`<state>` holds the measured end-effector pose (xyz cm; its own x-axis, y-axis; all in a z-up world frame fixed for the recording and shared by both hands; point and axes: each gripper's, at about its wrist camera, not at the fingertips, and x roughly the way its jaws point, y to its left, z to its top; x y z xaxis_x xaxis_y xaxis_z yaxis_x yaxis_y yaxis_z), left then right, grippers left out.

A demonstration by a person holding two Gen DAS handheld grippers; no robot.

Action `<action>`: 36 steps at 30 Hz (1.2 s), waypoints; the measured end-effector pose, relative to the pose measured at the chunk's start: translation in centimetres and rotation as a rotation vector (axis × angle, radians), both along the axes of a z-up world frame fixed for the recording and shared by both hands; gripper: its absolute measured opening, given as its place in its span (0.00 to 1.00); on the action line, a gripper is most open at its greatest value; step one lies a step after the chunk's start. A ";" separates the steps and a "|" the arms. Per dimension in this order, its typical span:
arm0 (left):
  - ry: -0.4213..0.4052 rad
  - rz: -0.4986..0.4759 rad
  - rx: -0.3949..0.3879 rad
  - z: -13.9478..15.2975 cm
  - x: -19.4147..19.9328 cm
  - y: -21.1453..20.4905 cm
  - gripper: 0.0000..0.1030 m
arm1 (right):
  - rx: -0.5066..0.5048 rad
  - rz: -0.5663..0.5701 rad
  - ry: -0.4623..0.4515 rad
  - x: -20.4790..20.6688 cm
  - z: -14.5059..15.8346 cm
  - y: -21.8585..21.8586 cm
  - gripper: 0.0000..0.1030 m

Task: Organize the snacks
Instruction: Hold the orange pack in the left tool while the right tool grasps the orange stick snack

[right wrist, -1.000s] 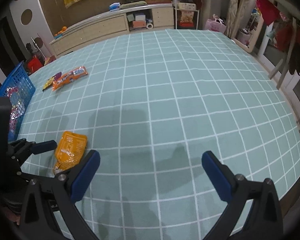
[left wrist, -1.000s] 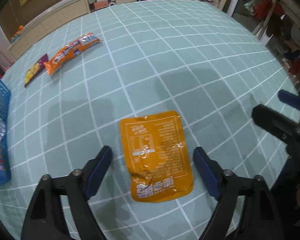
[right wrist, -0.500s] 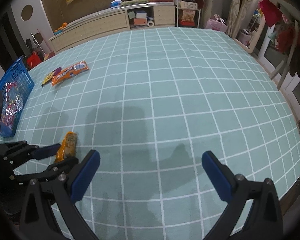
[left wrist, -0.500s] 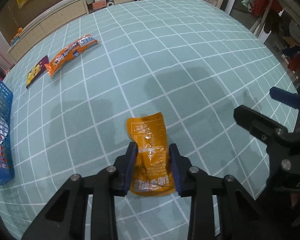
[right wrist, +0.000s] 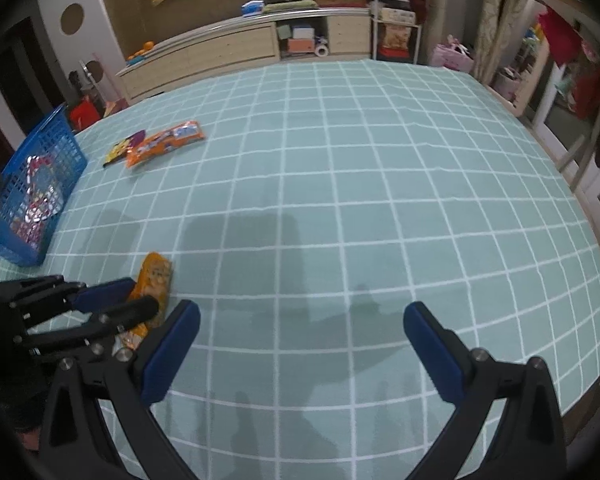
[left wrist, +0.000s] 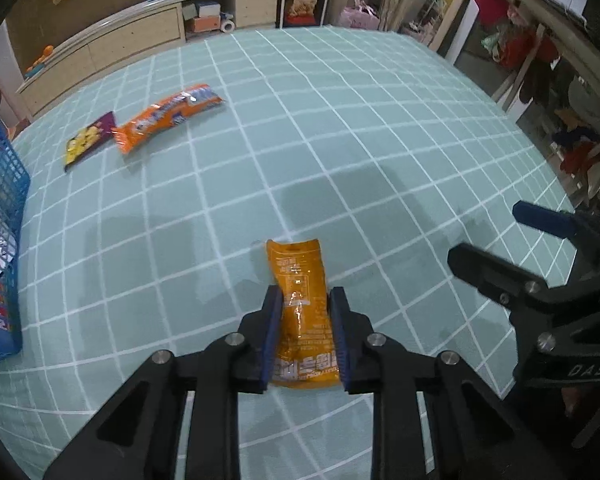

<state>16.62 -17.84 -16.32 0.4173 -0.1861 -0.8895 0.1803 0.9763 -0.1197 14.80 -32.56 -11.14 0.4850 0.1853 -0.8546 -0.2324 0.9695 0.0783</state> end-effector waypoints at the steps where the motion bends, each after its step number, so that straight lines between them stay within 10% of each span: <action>1: -0.007 0.004 -0.003 0.3 0.0 0.6 0.21 | -0.002 0.011 0.002 0.0 0.0 0.3 1.00; 15: -0.108 0.094 -0.022 4.1 1.3 7.9 0.18 | -0.003 0.129 0.007 2.7 1.5 5.4 1.00; 36: -0.111 0.173 0.002 3.4 6.8 13.8 0.18 | -0.192 0.639 -0.089 12.3 -0.8 19.4 0.98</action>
